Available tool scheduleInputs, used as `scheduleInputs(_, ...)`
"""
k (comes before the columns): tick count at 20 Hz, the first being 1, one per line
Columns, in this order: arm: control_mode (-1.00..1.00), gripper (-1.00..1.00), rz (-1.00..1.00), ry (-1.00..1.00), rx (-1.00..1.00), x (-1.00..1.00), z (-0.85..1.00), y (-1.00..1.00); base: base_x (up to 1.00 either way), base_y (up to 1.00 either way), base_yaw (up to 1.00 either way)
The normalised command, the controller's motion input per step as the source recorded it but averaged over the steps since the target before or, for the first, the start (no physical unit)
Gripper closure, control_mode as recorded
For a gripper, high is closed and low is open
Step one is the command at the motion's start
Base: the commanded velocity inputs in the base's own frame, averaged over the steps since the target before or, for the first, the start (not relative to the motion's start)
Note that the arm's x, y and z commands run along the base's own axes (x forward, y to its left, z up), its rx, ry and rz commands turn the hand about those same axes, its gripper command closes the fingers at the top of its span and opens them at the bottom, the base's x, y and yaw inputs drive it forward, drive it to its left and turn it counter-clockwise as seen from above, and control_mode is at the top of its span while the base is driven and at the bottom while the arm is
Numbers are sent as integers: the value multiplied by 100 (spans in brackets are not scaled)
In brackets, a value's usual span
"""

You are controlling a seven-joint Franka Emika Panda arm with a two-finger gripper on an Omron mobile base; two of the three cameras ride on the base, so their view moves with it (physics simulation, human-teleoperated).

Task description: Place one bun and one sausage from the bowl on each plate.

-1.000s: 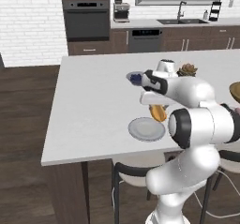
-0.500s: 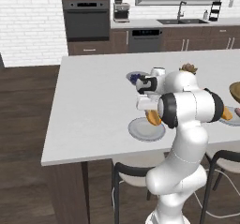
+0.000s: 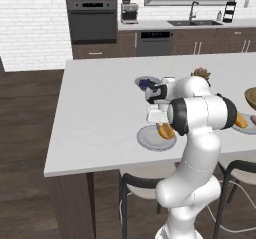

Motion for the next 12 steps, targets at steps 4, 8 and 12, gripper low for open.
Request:
scheduleInputs(4, -100, 100, 0, 0, 0, -7, -25, 0, 0, 0, 0)
scheduleInputs(8, -100, 100, 0, 0, 0, 7, -7, 0, 0, 0, 0)
scheduleInputs(12, -100, -100, 0, 0, 0, 22, -3, 0, 0, 0, 0)
